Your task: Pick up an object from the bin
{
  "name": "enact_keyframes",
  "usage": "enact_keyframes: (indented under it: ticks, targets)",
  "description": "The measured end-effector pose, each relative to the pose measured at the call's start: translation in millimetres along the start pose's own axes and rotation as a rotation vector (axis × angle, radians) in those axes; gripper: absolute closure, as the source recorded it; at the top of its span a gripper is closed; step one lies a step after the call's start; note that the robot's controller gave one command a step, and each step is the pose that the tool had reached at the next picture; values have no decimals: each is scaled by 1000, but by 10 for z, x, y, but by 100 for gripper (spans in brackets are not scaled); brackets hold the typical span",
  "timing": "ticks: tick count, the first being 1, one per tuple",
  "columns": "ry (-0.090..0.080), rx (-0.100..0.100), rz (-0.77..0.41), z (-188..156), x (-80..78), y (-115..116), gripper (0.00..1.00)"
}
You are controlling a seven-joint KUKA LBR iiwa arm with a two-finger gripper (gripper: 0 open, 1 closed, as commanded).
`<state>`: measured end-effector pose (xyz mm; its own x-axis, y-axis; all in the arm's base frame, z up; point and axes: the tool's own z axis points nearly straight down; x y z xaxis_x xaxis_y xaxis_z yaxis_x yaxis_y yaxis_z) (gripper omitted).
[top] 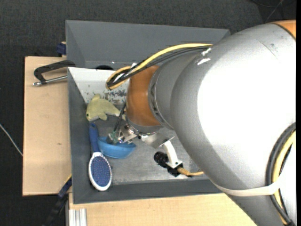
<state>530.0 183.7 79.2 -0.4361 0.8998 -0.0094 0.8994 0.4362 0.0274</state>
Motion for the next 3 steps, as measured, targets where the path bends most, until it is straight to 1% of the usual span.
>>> enact_keyframes:
  ticks: [1,2,3]
  targets:
    - [2,6,-5,5,14,-14,100]
    - [8,16,-39,-1340,-183,167,100]
    - [5,34,385,-846,-106,275,100]
